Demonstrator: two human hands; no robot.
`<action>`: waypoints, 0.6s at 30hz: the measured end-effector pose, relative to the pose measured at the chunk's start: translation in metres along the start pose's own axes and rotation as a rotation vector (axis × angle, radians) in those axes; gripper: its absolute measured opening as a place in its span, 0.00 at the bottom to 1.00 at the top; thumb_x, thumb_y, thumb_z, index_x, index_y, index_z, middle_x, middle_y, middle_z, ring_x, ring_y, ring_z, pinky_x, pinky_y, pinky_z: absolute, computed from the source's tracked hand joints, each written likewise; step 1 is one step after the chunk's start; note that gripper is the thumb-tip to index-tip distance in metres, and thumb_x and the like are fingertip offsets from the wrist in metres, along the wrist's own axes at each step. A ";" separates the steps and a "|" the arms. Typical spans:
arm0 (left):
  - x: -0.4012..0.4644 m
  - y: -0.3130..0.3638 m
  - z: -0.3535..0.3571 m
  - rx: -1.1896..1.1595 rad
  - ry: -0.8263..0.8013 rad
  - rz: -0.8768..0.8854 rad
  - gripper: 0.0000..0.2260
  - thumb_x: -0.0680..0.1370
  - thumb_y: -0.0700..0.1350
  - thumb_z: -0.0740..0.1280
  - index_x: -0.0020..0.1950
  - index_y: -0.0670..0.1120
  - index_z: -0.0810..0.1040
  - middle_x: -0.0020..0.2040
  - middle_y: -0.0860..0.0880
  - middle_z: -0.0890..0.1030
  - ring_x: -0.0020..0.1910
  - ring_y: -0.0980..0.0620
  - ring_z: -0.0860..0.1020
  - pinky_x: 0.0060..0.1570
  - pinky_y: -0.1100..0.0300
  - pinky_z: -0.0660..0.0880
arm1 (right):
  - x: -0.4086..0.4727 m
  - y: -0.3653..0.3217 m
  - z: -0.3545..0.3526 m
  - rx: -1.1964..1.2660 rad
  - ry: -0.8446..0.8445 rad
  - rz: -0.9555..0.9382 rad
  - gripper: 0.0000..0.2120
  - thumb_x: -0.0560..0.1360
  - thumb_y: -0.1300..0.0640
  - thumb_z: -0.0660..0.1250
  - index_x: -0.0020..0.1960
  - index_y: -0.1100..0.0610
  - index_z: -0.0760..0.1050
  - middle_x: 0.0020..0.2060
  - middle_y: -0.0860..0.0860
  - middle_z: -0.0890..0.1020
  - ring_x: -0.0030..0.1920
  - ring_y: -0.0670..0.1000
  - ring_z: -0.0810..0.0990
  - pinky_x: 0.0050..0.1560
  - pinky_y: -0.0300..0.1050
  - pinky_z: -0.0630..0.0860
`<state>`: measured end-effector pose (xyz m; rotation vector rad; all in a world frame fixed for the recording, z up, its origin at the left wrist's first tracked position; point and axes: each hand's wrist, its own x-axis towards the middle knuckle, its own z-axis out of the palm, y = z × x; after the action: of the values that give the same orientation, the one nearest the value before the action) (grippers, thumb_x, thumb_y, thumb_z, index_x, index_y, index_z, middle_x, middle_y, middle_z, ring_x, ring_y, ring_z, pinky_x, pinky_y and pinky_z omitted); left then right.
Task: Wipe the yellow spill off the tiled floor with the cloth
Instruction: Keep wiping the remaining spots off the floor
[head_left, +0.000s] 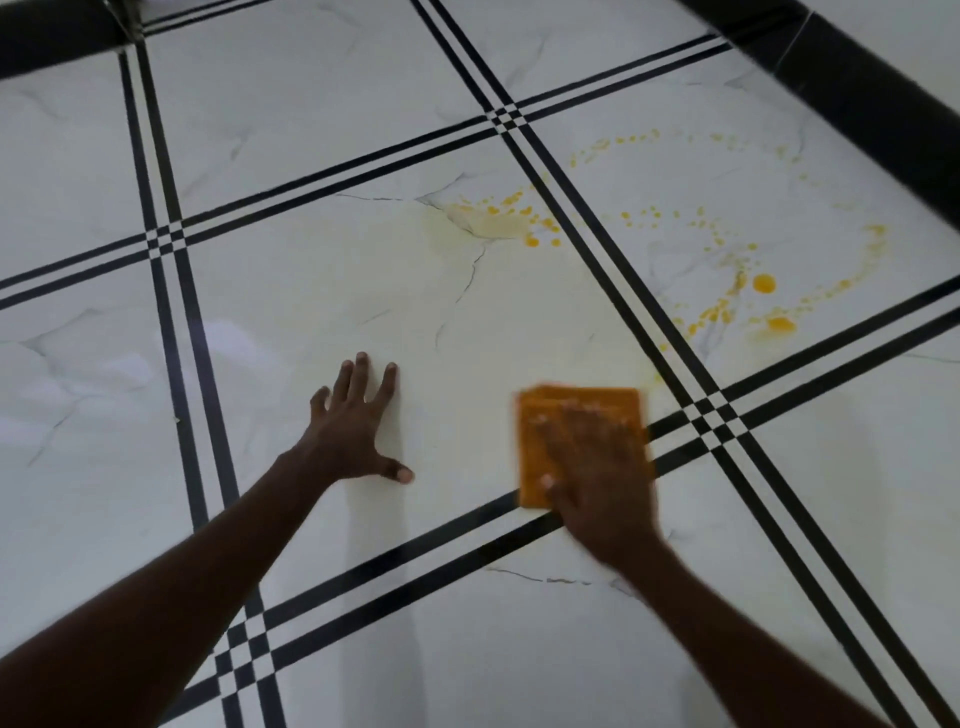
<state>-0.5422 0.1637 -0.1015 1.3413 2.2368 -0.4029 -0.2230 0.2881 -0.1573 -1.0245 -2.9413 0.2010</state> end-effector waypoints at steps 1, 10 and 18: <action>0.001 0.005 0.002 0.012 -0.023 0.011 0.68 0.59 0.76 0.72 0.80 0.50 0.29 0.79 0.38 0.29 0.79 0.38 0.33 0.76 0.37 0.47 | 0.007 0.033 -0.003 -0.048 -0.001 0.099 0.32 0.84 0.40 0.51 0.84 0.47 0.49 0.84 0.56 0.53 0.83 0.62 0.54 0.78 0.69 0.54; 0.011 0.026 -0.011 0.037 -0.034 0.049 0.70 0.58 0.74 0.74 0.79 0.52 0.27 0.78 0.39 0.27 0.78 0.36 0.31 0.76 0.36 0.46 | 0.052 -0.040 0.001 0.047 -0.030 0.108 0.35 0.82 0.37 0.48 0.84 0.47 0.41 0.84 0.59 0.45 0.83 0.66 0.45 0.79 0.71 0.46; 0.022 0.042 -0.012 0.063 0.034 0.169 0.69 0.57 0.75 0.74 0.80 0.53 0.30 0.79 0.43 0.28 0.80 0.41 0.33 0.77 0.40 0.45 | -0.012 0.038 -0.011 -0.005 -0.022 0.236 0.33 0.82 0.40 0.51 0.84 0.48 0.52 0.83 0.58 0.56 0.81 0.65 0.57 0.78 0.69 0.54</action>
<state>-0.5168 0.2053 -0.1037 1.5676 2.1332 -0.3954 -0.1896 0.3115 -0.1507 -1.3778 -2.8352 0.2098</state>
